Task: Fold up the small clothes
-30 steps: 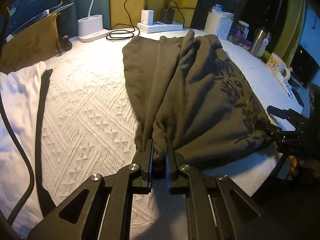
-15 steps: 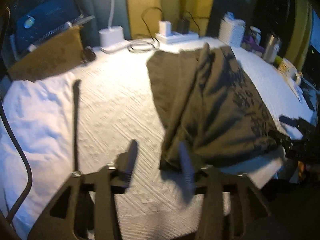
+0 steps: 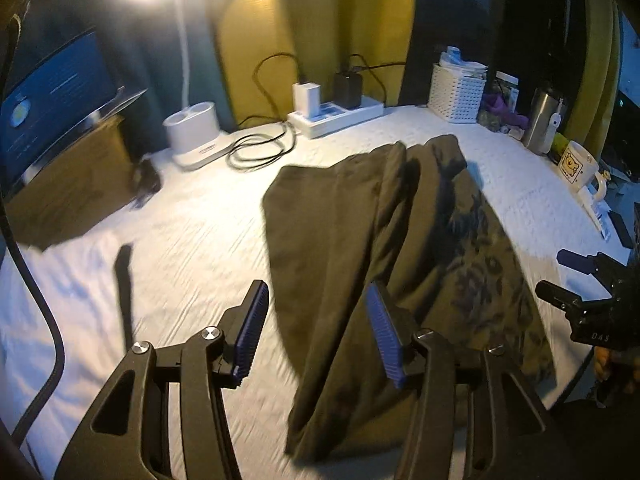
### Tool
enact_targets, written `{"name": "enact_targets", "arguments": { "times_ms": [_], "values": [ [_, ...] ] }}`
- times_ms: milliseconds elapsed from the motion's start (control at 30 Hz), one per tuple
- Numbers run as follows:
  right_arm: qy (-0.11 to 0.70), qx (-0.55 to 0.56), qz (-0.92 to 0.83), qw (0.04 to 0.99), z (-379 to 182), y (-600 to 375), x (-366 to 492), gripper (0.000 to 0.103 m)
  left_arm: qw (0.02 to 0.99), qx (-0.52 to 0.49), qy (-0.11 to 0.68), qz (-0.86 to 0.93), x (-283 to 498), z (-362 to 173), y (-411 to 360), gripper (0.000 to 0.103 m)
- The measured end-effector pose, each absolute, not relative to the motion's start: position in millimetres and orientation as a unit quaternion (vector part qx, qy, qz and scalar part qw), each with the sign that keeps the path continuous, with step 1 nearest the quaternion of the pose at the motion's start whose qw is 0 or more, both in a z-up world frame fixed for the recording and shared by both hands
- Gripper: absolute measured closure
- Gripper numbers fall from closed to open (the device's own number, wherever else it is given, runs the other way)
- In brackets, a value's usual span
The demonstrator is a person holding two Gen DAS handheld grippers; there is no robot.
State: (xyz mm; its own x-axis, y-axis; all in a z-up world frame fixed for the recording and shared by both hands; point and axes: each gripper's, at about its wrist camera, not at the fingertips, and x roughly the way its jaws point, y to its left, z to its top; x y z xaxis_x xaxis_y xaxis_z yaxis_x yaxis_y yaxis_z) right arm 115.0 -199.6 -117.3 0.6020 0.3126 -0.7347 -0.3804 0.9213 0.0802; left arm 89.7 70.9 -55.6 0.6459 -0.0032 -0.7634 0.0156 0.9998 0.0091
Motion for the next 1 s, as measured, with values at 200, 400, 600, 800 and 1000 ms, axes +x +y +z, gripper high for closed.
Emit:
{"name": "enact_targets", "arguments": {
  "times_ms": [200, 400, 600, 800, 1000],
  "values": [
    [0.402, -0.040, 0.187, 0.895, -114.5, -206.1, 145.4, 0.019, 0.901, 0.017, 0.433, -0.022, 128.3, -65.4, 58.3, 0.052],
    [0.411, -0.037, 0.176, 0.894, -120.1, -215.1, 172.9, 0.019, 0.898, 0.033, 0.437, -0.041, 161.8, -70.4, 47.7, 0.052],
    [0.418, -0.039, 0.170, 0.891, -124.5, -220.4, 198.8, 0.019, 0.893, 0.040, 0.443, -0.063, 199.9, -82.6, 45.3, 0.052],
    [0.424, -0.048, 0.168, 0.889, -128.5, -217.2, 224.1, 0.019, 0.890, 0.021, 0.450, -0.067, 234.7, -101.8, 59.5, 0.052],
    [0.425, -0.054, 0.165, 0.889, -129.2, -209.5, 247.8, 0.019, 0.873, -0.017, 0.476, -0.103, 256.4, -124.0, 63.8, 0.052]
  ]
}}
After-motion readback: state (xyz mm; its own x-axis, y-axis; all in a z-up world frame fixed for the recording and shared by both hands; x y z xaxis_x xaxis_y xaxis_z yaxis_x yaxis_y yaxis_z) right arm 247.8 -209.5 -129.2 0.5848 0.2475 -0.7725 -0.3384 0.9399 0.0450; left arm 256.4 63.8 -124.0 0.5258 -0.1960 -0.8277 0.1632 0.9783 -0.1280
